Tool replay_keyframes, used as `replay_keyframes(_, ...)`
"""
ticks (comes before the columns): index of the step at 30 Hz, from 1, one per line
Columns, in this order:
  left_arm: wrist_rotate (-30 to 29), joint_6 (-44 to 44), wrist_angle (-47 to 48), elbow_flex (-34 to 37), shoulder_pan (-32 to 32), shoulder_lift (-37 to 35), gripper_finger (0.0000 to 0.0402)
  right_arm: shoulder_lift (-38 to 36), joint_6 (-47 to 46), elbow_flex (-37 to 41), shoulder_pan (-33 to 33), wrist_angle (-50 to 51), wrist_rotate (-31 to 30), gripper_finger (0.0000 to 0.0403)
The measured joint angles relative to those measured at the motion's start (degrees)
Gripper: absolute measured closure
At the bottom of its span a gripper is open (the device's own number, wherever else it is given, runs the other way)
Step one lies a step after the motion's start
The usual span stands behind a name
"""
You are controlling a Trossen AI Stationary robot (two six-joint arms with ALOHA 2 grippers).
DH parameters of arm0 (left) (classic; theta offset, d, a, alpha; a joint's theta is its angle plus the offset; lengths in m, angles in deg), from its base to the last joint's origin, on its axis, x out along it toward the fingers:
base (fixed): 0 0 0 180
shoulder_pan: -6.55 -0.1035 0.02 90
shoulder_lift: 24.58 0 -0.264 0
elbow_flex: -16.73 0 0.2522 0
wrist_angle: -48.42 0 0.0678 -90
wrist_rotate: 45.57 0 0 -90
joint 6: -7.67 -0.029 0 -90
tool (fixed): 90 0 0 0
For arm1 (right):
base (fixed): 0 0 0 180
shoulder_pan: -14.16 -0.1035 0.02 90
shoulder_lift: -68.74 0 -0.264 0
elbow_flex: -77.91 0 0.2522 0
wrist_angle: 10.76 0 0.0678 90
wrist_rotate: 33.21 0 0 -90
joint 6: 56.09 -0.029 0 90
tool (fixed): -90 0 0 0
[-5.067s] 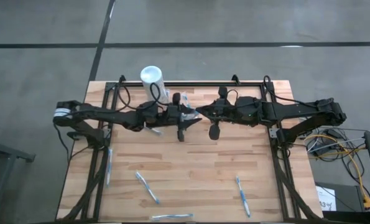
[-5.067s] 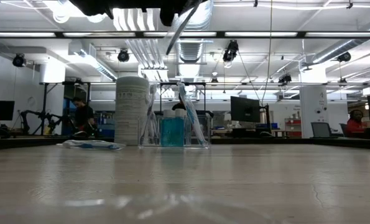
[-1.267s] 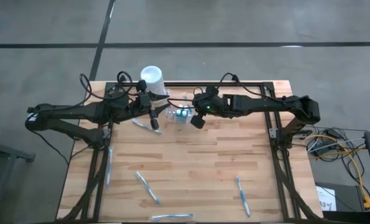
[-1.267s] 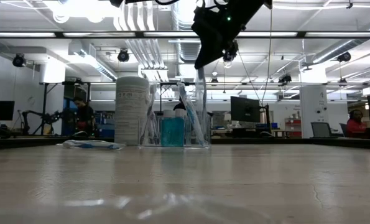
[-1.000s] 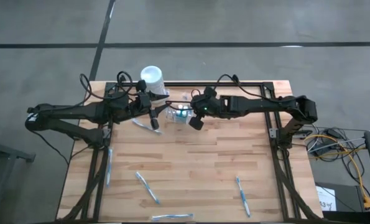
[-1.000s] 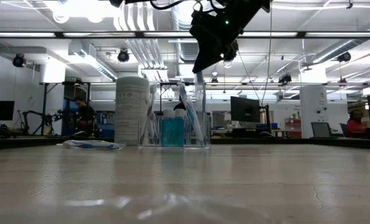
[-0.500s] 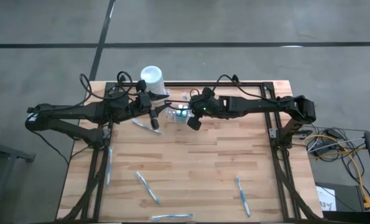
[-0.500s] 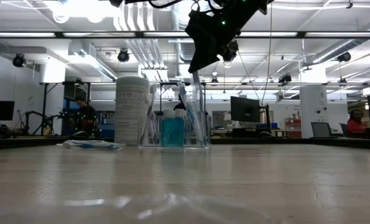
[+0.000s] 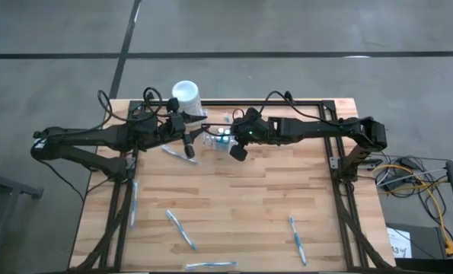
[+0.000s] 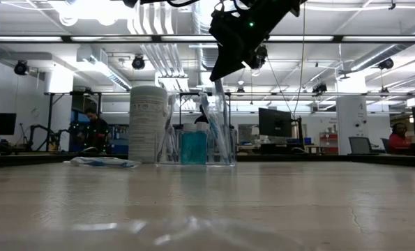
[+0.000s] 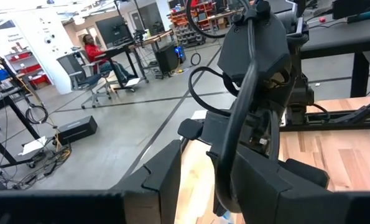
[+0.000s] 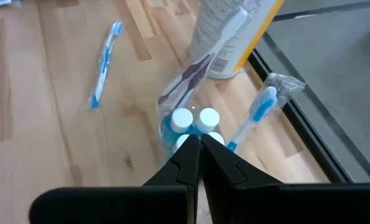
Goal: Pick & Place toothbrushing station
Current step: Put the blue toothbrush into the right of the transparent organizer
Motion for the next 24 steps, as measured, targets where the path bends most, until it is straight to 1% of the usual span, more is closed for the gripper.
replay_keyframes(8, 0.0, 0.0, 0.0, 0.0, 0.0, 0.0, 0.0264, 0.2, -0.9, -0.1, 0.2, 0.1, 0.4, 0.0394)
replay_keyframes(17, 0.0, 0.0, 0.0, 0.0, 0.0, 0.0, 0.0264, 0.0, -1.1, -0.2, 0.3, 2.7, 0.4, 0.0394)
replay_keyframes(24, 0.0, -1.5, 0.0, 0.0, 0.0, 0.1, 0.0264, -0.3, -1.9, -0.8, 0.4, 2.8, 0.5, 0.0394)
